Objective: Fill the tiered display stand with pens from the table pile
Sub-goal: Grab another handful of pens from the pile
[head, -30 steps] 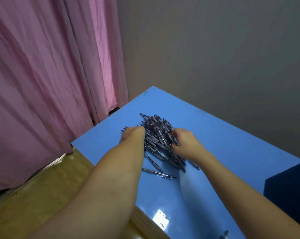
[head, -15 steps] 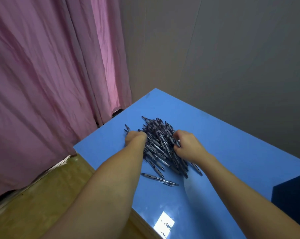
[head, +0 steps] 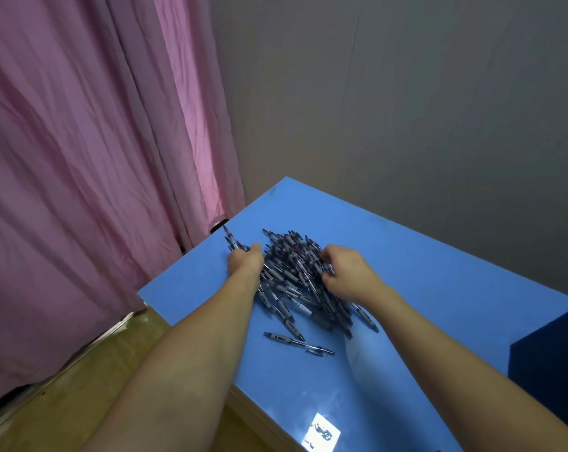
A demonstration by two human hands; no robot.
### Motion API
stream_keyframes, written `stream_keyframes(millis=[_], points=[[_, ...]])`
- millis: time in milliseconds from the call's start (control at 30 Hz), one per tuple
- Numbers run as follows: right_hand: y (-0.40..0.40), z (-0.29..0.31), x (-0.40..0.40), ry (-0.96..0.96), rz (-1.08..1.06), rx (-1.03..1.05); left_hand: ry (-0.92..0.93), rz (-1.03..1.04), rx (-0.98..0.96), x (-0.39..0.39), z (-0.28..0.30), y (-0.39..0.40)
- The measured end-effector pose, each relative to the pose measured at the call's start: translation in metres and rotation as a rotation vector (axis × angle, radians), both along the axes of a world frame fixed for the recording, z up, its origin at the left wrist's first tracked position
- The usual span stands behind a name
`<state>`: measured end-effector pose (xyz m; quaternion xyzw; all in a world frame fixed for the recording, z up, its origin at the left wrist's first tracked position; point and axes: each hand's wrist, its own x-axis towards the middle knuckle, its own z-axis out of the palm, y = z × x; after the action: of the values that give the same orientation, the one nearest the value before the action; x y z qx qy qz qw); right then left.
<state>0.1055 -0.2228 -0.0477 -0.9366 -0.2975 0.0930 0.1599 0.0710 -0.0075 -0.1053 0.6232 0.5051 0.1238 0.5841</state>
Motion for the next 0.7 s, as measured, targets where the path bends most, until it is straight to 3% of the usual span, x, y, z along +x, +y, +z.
stream_keyframes(millis=[333,700], points=[[-0.011,0.008,-0.003,-0.019,-0.025,-0.01,-0.238,0.226,-0.136,0.011,-0.01,0.023],[-0.021,0.01,-0.002,-0.019,-0.043,-0.032,-0.318,0.205,-0.084,0.006,0.023,0.014]])
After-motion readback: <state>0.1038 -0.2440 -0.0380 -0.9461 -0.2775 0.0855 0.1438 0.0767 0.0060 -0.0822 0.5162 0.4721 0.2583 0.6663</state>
